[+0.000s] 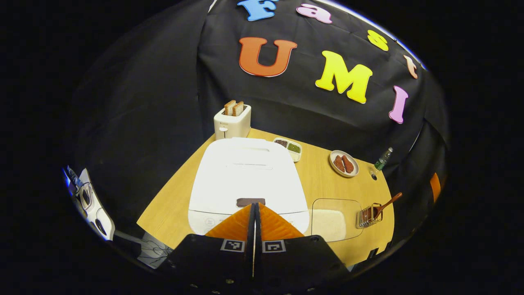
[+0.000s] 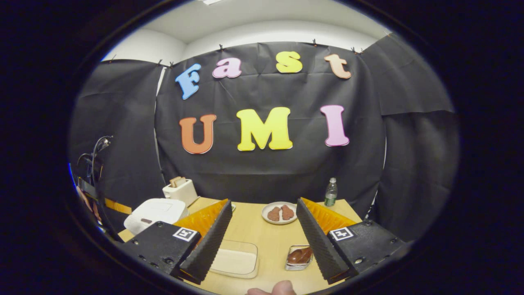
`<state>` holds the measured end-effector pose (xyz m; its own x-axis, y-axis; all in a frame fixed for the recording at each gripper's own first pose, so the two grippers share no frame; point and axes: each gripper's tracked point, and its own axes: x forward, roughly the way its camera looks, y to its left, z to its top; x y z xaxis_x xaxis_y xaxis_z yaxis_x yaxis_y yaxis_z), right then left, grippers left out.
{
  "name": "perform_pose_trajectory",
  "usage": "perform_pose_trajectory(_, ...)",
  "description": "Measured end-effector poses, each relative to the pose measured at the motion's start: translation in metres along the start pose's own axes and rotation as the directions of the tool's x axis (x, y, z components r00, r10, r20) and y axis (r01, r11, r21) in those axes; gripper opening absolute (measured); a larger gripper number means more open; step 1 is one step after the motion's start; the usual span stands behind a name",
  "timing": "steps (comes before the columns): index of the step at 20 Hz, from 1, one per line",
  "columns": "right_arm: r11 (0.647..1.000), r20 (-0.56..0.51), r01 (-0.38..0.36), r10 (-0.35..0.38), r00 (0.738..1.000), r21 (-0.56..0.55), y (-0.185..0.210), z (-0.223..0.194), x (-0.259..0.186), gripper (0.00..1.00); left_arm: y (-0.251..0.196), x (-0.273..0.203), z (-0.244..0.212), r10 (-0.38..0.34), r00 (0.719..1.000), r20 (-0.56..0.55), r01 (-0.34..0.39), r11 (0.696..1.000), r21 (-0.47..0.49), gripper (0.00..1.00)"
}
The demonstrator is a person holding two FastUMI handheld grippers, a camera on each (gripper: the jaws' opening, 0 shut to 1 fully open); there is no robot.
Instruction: Close the left gripper, press the button to open the rice cooker; take a wooden spoon from the chopstick holder with the right hand, scoop a spoonful of rice and pour it into the rice cooker, then put the wooden spoon back into the chopstick holder.
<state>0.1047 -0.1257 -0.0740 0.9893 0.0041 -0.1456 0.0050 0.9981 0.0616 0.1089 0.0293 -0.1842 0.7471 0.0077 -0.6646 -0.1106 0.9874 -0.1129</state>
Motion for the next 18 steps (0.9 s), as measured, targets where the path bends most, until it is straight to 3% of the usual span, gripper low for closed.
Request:
perform_pose_trajectory(3,0.999,-0.031,0.033,-0.033,0.999,0.012,-0.021,-0.012,-0.001,1.00,0.005,0.029,0.002,-0.011,1.000,-0.024,0.011,1.000,0.013,0.00)
perform_pose_trajectory(10,0.995,-0.068,0.102,-0.102,0.992,0.000,-0.059,-0.021,-0.003,1.00,0.015,0.065,-0.010,0.000,0.996,-0.092,-0.006,0.998,-0.058,0.00)
perform_pose_trajectory(16,0.995,-0.070,0.096,-0.097,0.993,-0.011,-0.057,-0.018,-0.001,1.00,0.016,0.070,-0.025,-0.006,0.991,-0.134,-0.006,0.996,-0.085,0.00)
perform_pose_trajectory(18,0.996,-0.071,0.085,-0.086,0.994,-0.015,-0.052,-0.018,0.000,1.00,0.016,0.070,-0.025,0.002,0.991,-0.134,-0.010,0.998,-0.056,0.00)
